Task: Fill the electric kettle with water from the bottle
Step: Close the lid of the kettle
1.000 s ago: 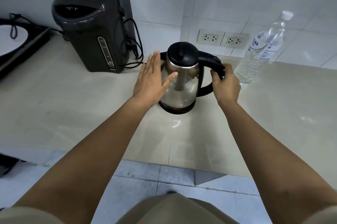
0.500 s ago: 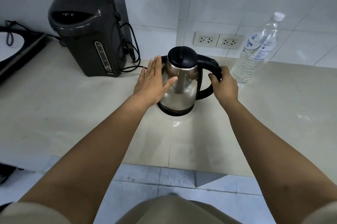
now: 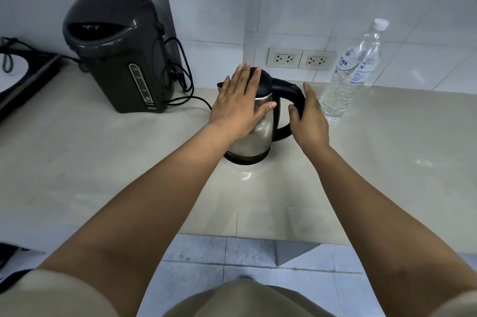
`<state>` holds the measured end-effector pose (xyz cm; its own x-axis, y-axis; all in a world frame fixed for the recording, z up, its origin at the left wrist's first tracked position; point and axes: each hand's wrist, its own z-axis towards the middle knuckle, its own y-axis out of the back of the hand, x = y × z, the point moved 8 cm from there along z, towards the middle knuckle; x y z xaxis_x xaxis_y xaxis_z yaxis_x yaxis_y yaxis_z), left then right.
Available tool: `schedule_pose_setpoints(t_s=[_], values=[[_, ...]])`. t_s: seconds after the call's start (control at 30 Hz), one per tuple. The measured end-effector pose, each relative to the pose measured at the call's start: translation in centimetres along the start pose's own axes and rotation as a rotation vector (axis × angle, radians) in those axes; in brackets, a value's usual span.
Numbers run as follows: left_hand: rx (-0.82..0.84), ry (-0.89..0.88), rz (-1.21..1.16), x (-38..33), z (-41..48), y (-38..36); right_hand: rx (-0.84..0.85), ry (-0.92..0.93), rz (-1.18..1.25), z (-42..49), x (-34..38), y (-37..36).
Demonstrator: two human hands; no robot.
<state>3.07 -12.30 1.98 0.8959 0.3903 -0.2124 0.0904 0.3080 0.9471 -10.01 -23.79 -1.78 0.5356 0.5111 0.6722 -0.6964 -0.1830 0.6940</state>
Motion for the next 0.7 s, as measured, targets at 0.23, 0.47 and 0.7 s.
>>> schedule_pose_setpoints(t_s=[0.23,0.47,0.7], values=[[0.012,-0.022,0.013,-0.1,-0.2,0.0,-0.042,0.104,-0.013,-0.5,1.2,0.7],[0.029,-0.028,0.027,0.1,-0.1,-0.1,-0.032,0.104,-0.055,-0.5,1.5,1.1],[0.032,-0.029,0.039,0.0,-0.1,-0.2,-0.046,0.123,-0.243,-0.7,1.7,1.0]])
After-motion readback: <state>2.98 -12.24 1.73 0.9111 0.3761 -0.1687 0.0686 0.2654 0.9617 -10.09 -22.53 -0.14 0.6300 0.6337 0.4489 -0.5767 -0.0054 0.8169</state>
